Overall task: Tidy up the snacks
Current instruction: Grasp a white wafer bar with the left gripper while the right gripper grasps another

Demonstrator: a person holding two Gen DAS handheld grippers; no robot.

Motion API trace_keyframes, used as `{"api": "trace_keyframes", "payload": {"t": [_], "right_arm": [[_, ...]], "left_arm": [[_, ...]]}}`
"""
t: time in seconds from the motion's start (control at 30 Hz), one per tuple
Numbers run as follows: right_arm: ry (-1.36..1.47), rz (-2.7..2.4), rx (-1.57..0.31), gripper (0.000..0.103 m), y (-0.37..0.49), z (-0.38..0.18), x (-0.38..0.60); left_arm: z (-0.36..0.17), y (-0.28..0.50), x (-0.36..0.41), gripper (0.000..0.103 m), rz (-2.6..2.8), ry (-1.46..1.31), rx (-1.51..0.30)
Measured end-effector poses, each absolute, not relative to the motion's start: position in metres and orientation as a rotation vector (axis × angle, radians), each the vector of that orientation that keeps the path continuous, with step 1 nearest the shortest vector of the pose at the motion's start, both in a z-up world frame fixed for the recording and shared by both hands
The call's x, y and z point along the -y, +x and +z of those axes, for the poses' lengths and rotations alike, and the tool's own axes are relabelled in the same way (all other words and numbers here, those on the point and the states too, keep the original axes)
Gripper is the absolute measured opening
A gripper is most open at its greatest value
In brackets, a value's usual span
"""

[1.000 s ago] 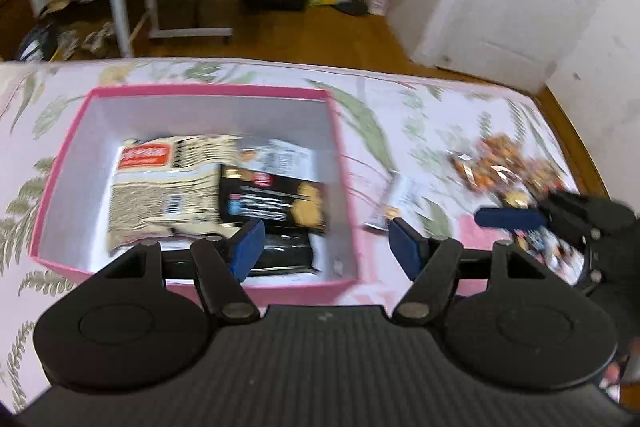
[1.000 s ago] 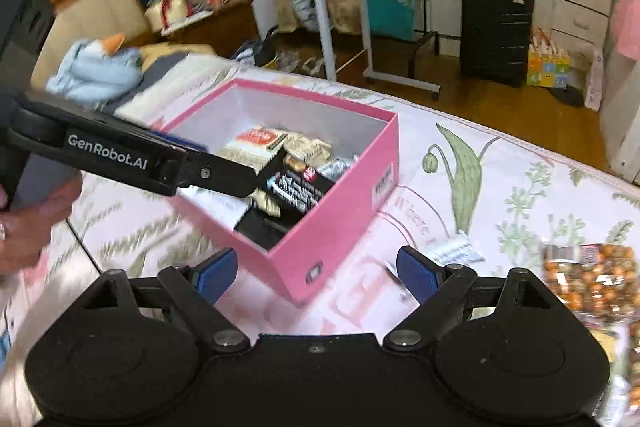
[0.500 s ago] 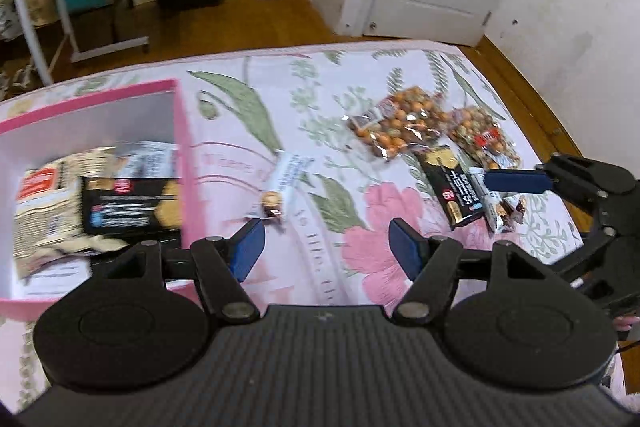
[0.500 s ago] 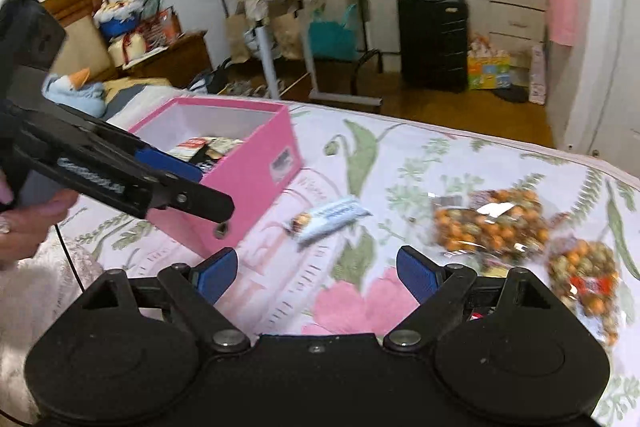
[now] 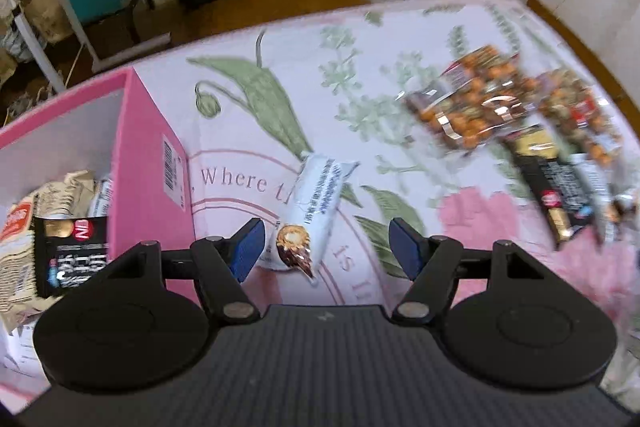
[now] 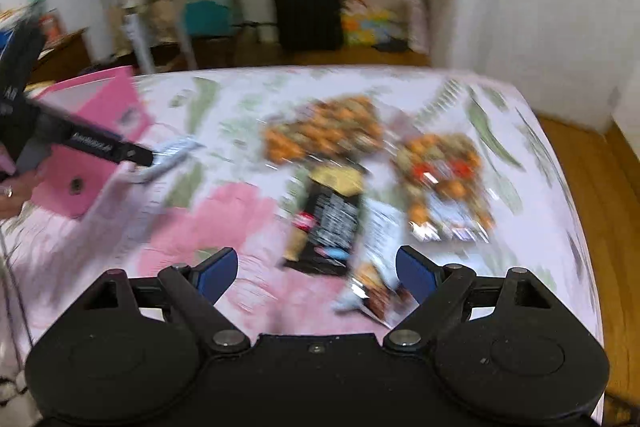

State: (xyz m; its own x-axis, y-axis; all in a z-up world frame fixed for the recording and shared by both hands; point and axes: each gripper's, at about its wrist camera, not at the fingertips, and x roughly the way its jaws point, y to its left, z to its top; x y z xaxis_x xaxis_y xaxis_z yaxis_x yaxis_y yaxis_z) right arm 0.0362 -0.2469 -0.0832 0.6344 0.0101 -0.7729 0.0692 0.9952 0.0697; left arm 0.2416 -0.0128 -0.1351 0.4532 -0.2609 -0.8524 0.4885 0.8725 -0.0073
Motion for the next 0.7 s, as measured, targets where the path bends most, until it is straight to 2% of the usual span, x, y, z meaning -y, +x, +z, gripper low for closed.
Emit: {"api": "trace_keyframes", "payload": {"t": [0.27,0.43,0.53,0.6,0.63,0.67,0.7], "right_arm": [[0.438,-0.145,-0.915,0.089,0.04,-0.109,0.307],[0.716,-0.201,-0.913,0.09,0.049,-0.135,0.339],[0.836,-0.264,-0.882,0.091,0.051,-0.149,0.348],[0.866,-0.297,-0.85,0.086,0.049,-0.151,0.348],[0.864,-0.315,-0.845,0.078,0.048,-0.151,0.347],[0.858,-0.333,-0.849,0.067,0.046,-0.151,0.347],[0.851,-0.357,-0.861,0.06,0.045,-0.151,0.347]], "left_arm": [[-0.169,0.267,0.024,0.068,-0.402,0.306,-1.042],[-0.177,0.274,0.018,0.068,-0.397,0.233,-1.071],[-0.177,0.273,0.016,0.059,-0.416,0.21,-1.071],[-0.175,0.271,0.016,0.038,-0.435,0.193,-1.077],[-0.174,0.268,0.016,0.033,-0.443,0.191,-1.081],[-0.174,0.267,0.017,0.031,-0.448,0.19,-1.085],[-0.173,0.264,0.017,0.029,-0.453,0.185,-1.09]]}}
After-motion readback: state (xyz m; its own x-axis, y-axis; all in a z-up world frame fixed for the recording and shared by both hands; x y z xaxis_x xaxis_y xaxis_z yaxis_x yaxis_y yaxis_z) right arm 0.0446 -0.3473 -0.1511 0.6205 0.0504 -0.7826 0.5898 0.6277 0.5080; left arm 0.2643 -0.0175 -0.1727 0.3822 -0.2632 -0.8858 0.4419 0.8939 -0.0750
